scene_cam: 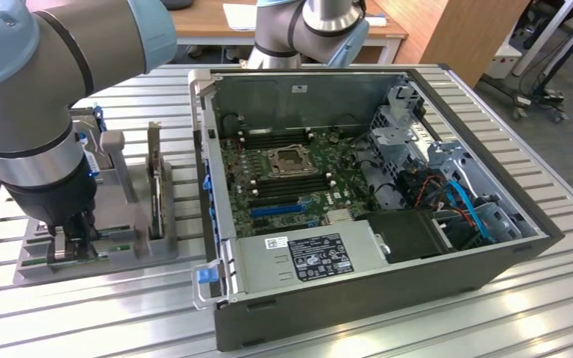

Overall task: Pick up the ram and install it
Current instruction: 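Pick up the ram and move it above insertion slot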

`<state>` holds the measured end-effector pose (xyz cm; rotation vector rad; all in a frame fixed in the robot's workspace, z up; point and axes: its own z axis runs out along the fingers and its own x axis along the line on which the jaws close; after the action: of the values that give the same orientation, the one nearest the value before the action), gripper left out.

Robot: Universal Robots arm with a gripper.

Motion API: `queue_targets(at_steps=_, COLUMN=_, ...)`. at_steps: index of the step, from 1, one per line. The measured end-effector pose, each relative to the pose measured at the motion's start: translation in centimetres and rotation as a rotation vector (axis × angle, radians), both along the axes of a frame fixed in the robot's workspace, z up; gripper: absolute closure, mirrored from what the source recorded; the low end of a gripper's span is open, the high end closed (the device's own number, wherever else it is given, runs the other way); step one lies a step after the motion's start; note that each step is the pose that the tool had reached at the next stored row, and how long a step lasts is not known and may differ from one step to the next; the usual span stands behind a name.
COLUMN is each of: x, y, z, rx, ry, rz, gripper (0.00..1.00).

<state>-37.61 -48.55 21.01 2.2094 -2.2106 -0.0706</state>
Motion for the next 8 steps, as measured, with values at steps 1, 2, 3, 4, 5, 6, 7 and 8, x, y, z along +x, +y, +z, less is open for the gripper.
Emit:
queue_targets(at_steps=1, x=0.01, y=0.0, z=-0.01, rx=0.0001, ry=0.0, rz=0.003, gripper=0.64)
queue_targets(at_steps=2, x=0.04, y=0.0, z=-0.03, rx=0.0001, ry=-0.0002, rz=0.008, gripper=0.64)
queue_targets(at_steps=3, x=0.07, y=0.0, z=-0.05, rx=0.0002, ry=-0.0003, rz=0.012, gripper=0.64)
queue_targets(at_steps=4, x=0.1, y=-0.01, z=-0.06, rx=0.0001, ry=-0.0001, rz=0.017, gripper=0.64)
queue_targets(at_steps=5, x=0.14, y=0.0, z=-0.07, rx=0.0001, ry=-0.0001, rz=0.022, gripper=0.64)
queue_targets(at_steps=6, x=0.17, y=0.0, z=-0.09, rx=0.0001, ry=-0.0001, rz=0.024, gripper=0.64)
queue_targets(at_steps=7, x=0.17, y=0.0, z=-0.13, rx=0.0, ry=0.0, rz=0.025, gripper=0.64)
queue_targets(at_steps=8, x=0.17, y=0.0, z=-0.21, rx=0.0, ry=-0.0001, rz=0.026, gripper=0.64)
